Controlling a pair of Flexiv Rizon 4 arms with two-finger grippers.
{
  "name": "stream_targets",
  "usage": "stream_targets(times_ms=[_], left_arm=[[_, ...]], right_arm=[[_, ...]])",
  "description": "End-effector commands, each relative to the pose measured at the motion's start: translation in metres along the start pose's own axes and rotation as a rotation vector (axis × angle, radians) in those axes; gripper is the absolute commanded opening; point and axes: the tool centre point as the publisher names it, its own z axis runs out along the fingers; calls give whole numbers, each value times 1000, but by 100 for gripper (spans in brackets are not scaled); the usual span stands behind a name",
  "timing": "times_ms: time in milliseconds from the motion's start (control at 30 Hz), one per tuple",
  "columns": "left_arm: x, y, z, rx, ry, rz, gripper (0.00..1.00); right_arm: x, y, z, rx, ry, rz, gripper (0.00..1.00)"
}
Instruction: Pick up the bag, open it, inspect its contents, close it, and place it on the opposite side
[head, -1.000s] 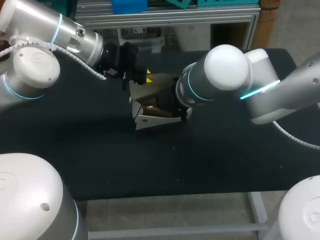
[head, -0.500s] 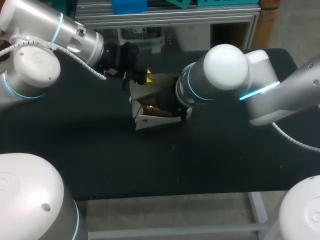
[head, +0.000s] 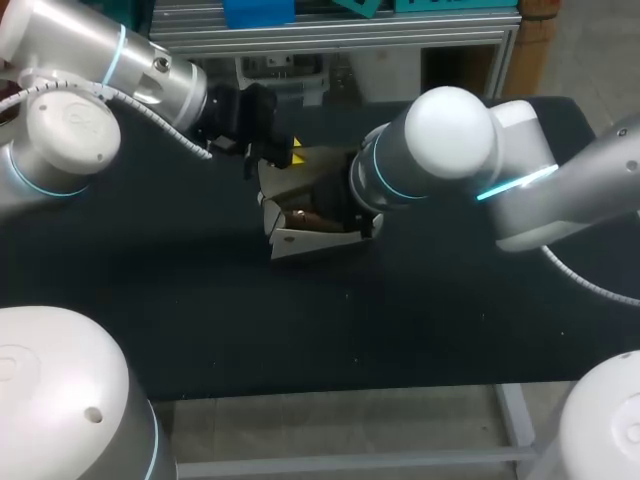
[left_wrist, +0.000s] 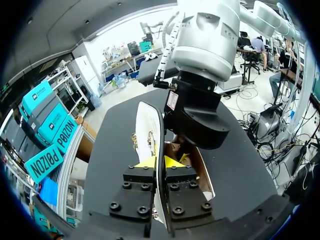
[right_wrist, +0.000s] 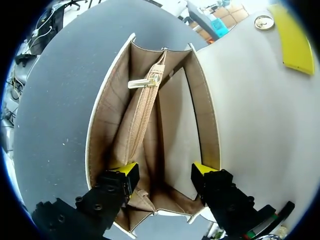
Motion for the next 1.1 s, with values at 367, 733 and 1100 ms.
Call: stream_targets(times_ms=[367, 733, 1100], left_arm=[[7, -5, 0, -29, 10, 26, 0], [13, -13, -6, -54, 9, 32, 0], [21, -10, -10, -16, 113, -64, 0]], right_arm=[[-8, 2, -24, -2, -131, 7, 0], [-17, 9, -78, -24, -307, 8, 0], [-2, 10, -124, -25, -404, -4, 0]])
